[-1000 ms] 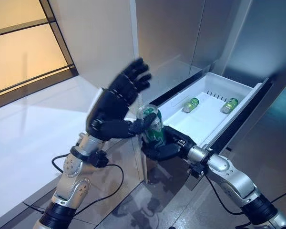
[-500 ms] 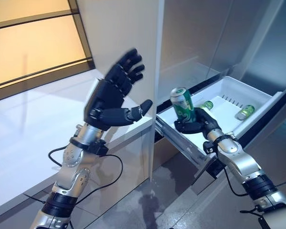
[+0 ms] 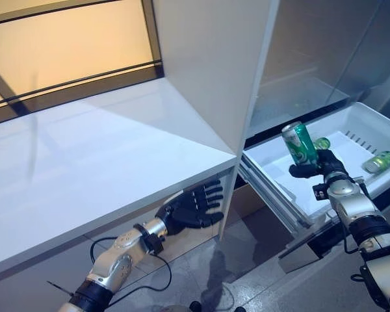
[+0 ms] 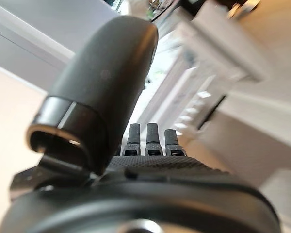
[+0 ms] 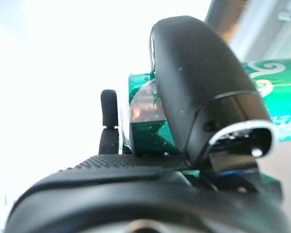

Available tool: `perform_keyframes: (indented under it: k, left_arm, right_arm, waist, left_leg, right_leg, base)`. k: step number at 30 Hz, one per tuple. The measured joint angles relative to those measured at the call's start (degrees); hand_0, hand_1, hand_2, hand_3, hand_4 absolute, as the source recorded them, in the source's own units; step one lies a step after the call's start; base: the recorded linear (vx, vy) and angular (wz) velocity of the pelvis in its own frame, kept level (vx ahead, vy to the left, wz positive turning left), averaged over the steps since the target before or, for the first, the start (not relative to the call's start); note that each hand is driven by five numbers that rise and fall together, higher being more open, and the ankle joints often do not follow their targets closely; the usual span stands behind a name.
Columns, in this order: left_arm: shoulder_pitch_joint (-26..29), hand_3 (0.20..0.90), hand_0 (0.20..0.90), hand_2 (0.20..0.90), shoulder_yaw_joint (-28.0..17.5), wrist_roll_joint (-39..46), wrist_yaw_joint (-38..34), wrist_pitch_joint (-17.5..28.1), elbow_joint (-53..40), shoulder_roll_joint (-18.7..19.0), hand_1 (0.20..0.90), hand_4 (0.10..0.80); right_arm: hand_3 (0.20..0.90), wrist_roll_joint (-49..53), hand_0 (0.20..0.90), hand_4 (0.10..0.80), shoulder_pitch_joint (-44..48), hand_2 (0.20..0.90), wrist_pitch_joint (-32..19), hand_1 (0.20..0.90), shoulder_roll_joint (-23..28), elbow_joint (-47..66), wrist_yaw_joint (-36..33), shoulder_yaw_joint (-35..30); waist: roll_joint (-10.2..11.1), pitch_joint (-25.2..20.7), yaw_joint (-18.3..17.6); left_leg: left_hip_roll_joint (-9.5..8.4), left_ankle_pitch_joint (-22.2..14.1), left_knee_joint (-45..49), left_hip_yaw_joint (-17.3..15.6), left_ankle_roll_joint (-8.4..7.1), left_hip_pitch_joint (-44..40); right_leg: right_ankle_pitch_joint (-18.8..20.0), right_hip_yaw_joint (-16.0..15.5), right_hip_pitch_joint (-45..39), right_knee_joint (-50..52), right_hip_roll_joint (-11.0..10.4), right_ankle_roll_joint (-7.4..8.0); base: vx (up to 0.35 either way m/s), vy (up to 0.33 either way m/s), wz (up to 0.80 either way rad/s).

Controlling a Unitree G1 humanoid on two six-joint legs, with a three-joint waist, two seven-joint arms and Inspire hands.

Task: Put drinks into fridge and close the fridge

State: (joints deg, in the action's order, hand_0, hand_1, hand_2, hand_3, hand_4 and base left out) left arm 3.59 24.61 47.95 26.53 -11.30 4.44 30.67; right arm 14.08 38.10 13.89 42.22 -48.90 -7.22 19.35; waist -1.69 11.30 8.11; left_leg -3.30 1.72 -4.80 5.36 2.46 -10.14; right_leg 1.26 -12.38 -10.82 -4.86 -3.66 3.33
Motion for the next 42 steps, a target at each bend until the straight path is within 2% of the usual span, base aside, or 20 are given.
perform_keyframes:
  k: [4, 6, 11, 13, 17, 24, 30, 31, 32, 34, 42]
  left_arm:
    - [-0.3, 0.900, 0.900, 0.900, 5.7, -3.9, 1.9, -1.0, 0.1, 1.0, 0.900, 0.800]
    - [-0.4, 0.900, 0.900, 0.900, 7.2, -5.7, 1.8, -0.6, 0.9, 1.2, 0.900, 0.800]
    - [0.8, 0.900, 0.900, 0.900, 10.6, -12.9, -1.4, 1.0, 11.0, 1.2, 0.900, 0.800]
    - [1.1, 0.900, 0.900, 0.900, 10.7, -15.9, -4.0, 2.1, 17.4, 1.0, 0.900, 0.800]
    - [1.2, 0.900, 0.900, 0.900, 9.7, -19.9, -8.1, 3.4, 26.4, 0.9, 0.900, 0.800]
    - [2.7, 0.900, 0.900, 0.900, -1.6, -25.6, -12.8, 8.1, 45.4, -4.9, 0.900, 0.800]
    - [4.0, 0.900, 0.900, 0.900, -3.9, -31.1, -13.6, 8.9, 50.4, -6.0, 0.900, 0.800]
    - [4.0, 0.900, 0.900, 0.900, -4.0, -31.5, -13.6, 9.1, 50.7, -6.0, 0.900, 0.800]
    - [4.0, 0.900, 0.900, 0.900, -4.1, -32.0, -13.6, 9.2, 50.9, -6.0, 0.900, 0.800]
    - [3.9, 0.900, 0.900, 0.900, -4.8, -32.6, -13.6, 9.3, 50.9, -6.0, 0.900, 0.800]
    - [5.0, 0.900, 0.900, 0.900, -5.1, -32.7, -13.6, 9.3, 50.2, -6.1, 0.900, 0.800]
  right_arm:
    - [0.200, -2.0, 0.300, 0.100, 1.0, 0.300, 0.5, 0.300, 0.2, -6.5, 2.9, 0.0]
    - [0.200, -3.1, 0.300, 0.100, 1.6, 0.300, 0.5, 0.300, 0.2, -8.8, 4.4, -0.1]
    - [0.200, -6.4, 0.300, 0.100, 4.8, 0.300, 1.2, 0.300, 0.3, -13.6, 7.9, -0.1]
    - [0.200, -7.9, 0.300, 0.100, 6.2, 0.300, 1.4, 0.300, 0.3, -14.7, 9.7, -0.2]
    - [0.200, -10.2, 0.300, 0.100, 7.5, 0.300, 1.9, 0.300, 1.0, -15.1, 12.2, -1.2]
    - [0.200, -12.3, 0.300, 0.100, 9.4, 0.300, 2.1, 0.300, 0.9, -14.9, 16.1, -1.2]
    - [0.211, -12.9, 0.309, 0.111, 11.5, 0.309, 3.3, 0.309, 1.4, -15.4, 17.1, -1.3]
    - [0.313, -13.0, 0.396, 0.213, 11.7, 0.396, 3.6, 0.396, 1.4, -15.4, 17.3, -1.3]
    - [0.483, -13.0, 0.542, 0.383, 11.8, 0.542, 3.8, 0.542, 1.4, -15.5, 17.5, -1.3]
    - [0.900, -13.1, 0.900, 0.800, 12.4, 0.900, 4.4, 0.900, 1.5, -15.8, 18.3, -1.3]
    - [0.900, -14.2, 0.900, 0.800, 13.6, 0.900, 6.1, 0.900, 2.4, -15.6, 22.5, -1.3]
  waist:
    - [-0.9, 1.0, 1.2]
    - [-1.1, 1.5, 1.1]
    - [-1.2, 3.6, 1.0]
    - [-0.2, 4.8, 1.0]
    - [0.5, 7.5, 1.1]
    - [0.4, 11.0, 1.3]
    - [0.9, 12.5, 1.2]
    - [0.9, 12.5, 1.1]
    - [0.8, 12.6, 1.1]
    - [0.8, 12.6, 1.2]
    - [0.8, 12.6, 1.1]
  left_leg:
    - [-0.13, 0.5, 0.0, 0.7, -0.12, 0.5]
    - [-0.16, 0.8, 0.0, 1.4, -0.21, 1.5]
    - [0.03, 1.3, 1.0, 1.4, -0.53, 5.6]
    - [0.27, 1.4, 1.0, 1.3, -0.69, 6.1]
    - [0.23, 1.4, 1.0, 1.2, -0.73, 6.4]
    - [0.11, 1.5, 1.9, 1.1, -0.75, 9.4]
    - [0.14, 1.5, 1.9, 0.6, -0.76, 9.4]
    - [0.14, 1.5, 1.9, 0.6, -0.76, 9.4]
    - [0.15, 1.5, 1.9, 0.6, -0.76, 9.4]
    - [0.20, 1.5, 1.9, 0.6, -0.76, 9.5]
    - [0.21, 1.5, 1.9, 0.4, -0.76, 9.4]
  right_leg:
    - [0.1, -0.8, 0.1, 0.0, -0.1, -0.06]
    - [0.1, -1.4, 0.7, 0.0, -0.1, -0.05]
    - [1.0, -1.5, 4.4, 0.0, 0.2, -0.66]
    - [1.0, -1.5, 5.0, 0.0, 0.4, -0.76]
    - [1.1, -1.4, 5.3, 0.0, 0.3, -0.83]
    - [1.6, -1.4, 7.9, 0.1, 0.2, -0.97]
    - [1.7, -1.1, 8.1, 0.1, 0.2, -0.97]
    - [1.7, -1.1, 8.1, 0.1, 0.2, -0.97]
    - [1.7, -1.1, 8.1, 0.1, 0.2, -0.98]
    - [1.7, -1.1, 8.2, 0.1, 0.3, -0.99]
    - [1.8, -1.0, 8.2, 0.1, 0.3, -1.02]
  base:
    - [-0.005, -0.030, 0.15]
    - [-0.088, -0.054, 0.17]
    - [-0.104, -0.053, 0.02]
    - [-0.012, -0.054, 0.00]
    - [-0.050, -0.043, -0.01]
    - [-0.079, -0.015, 0.00]
    - [-0.044, -0.002, -0.03]
    - [0.000, 0.000, 0.00]
    - [0.000, 0.000, 0.00]
    - [-0.019, 0.004, 0.00]
    - [-0.036, 0.006, 0.00]
